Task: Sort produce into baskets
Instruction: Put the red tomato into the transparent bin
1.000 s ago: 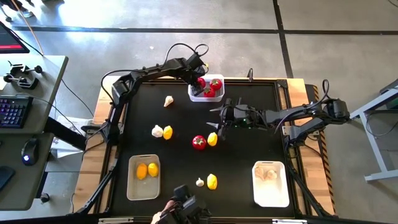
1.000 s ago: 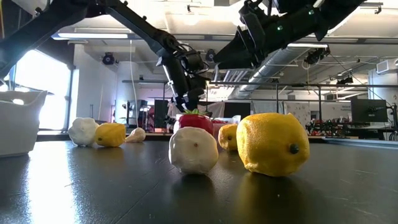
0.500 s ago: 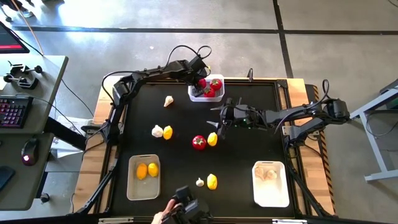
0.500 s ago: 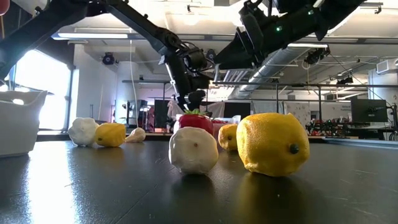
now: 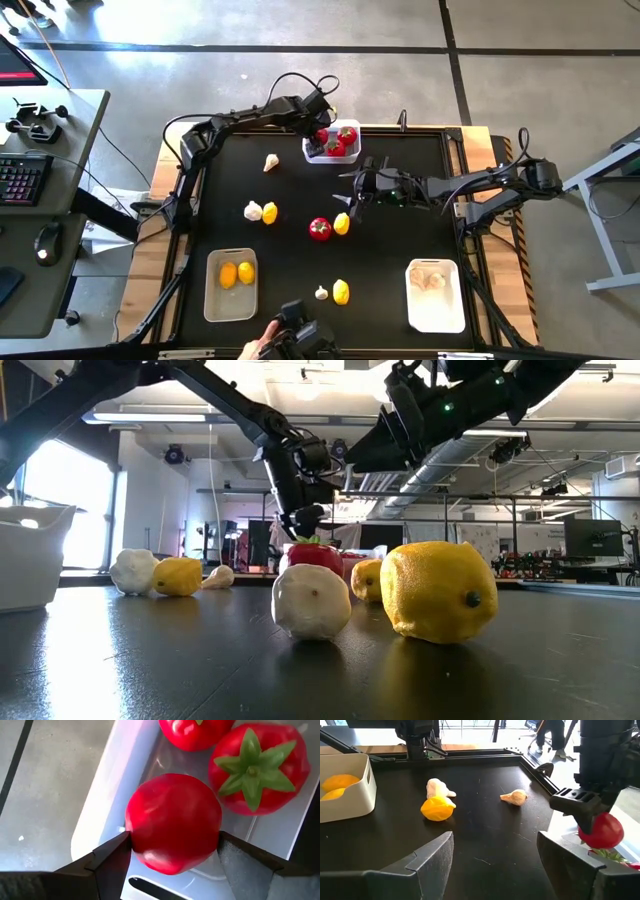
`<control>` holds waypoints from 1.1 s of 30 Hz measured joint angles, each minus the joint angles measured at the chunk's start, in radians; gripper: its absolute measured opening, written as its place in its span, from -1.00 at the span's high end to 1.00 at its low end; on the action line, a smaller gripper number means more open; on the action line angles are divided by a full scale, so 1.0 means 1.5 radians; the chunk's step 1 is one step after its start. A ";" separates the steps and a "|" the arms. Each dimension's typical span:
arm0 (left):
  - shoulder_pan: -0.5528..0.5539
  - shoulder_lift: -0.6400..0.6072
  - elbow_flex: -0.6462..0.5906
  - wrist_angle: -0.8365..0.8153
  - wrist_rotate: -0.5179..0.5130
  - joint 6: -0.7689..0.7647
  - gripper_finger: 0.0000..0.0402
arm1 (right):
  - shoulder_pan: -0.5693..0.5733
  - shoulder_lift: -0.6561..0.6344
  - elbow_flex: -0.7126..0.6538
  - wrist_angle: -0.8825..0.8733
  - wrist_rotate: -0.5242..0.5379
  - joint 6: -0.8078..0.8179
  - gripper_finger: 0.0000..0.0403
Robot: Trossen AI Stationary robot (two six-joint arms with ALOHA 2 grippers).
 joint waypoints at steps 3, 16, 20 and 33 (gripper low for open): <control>0.000 0.000 0.000 -0.006 0.000 0.006 -0.36 | 0.000 0.000 0.000 0.000 0.000 0.000 -0.38; -0.018 0.000 0.000 -0.005 -0.070 0.053 -0.37 | 0.000 0.000 0.000 0.000 0.000 0.000 -0.38; -0.024 0.000 0.000 -0.004 -0.079 0.076 -0.37 | 0.000 0.000 0.000 0.000 0.000 0.000 -0.38; -0.024 -0.001 0.000 0.004 -0.070 0.095 -0.12 | 0.000 0.000 0.000 0.000 0.000 0.000 -0.38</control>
